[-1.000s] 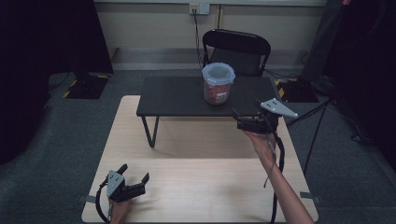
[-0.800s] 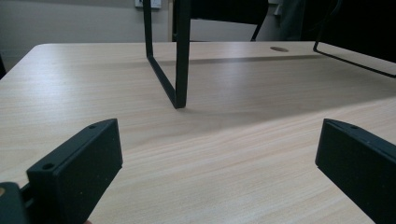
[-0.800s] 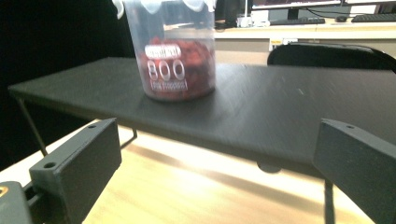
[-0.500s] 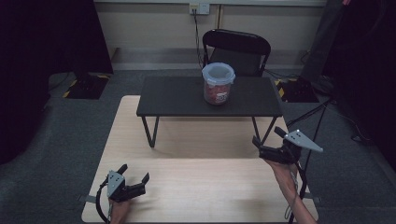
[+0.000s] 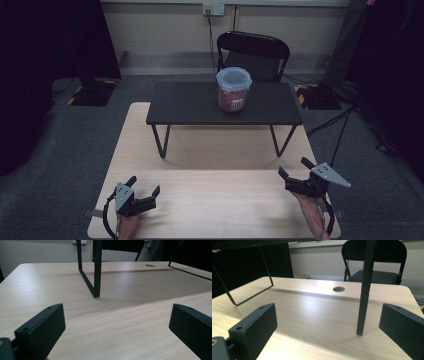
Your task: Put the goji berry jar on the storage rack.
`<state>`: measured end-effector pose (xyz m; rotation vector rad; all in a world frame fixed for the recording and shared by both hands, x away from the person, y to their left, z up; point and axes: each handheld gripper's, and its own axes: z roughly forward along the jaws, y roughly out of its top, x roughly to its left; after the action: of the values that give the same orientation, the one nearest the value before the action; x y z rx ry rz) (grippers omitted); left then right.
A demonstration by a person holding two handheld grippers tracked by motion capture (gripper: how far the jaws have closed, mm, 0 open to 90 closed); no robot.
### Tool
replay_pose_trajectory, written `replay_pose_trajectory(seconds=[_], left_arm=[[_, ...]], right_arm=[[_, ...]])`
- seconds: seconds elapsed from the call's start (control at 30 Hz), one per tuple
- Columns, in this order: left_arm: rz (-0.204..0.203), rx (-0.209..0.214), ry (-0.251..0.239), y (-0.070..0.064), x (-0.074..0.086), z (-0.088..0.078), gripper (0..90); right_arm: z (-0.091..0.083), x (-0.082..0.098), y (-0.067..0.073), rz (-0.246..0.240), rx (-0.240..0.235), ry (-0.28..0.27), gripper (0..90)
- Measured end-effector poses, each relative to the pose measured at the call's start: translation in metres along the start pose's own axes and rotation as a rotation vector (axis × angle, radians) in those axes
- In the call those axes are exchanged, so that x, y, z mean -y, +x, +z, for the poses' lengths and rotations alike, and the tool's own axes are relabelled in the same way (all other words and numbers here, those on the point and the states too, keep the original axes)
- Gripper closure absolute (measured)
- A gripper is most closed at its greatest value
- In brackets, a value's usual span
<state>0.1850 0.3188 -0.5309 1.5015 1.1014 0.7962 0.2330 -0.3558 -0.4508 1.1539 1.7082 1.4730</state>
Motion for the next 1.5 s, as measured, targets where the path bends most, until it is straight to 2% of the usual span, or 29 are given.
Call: replay_pose_trajectory(seconds=[0.53, 1.0, 1.5], left_arm=[[0.005, -0.001, 0.002, -0.001, 0.000, 0.000, 0.0], [0.007, -0.003, 0.003, -0.001, 0.000, 0.000, 0.0], [0.009, -0.004, 0.004, -0.002, 0.000, 0.000, 0.0]], right_arm=[[-0.001, 0.035, -0.001, 0.015, 0.005, 0.049, 0.4], [-0.002, 0.048, -0.003, 0.034, 0.009, 0.057, 0.4], [0.000, 0.049, -0.003, 0.039, 0.006, 0.059, 0.4]])
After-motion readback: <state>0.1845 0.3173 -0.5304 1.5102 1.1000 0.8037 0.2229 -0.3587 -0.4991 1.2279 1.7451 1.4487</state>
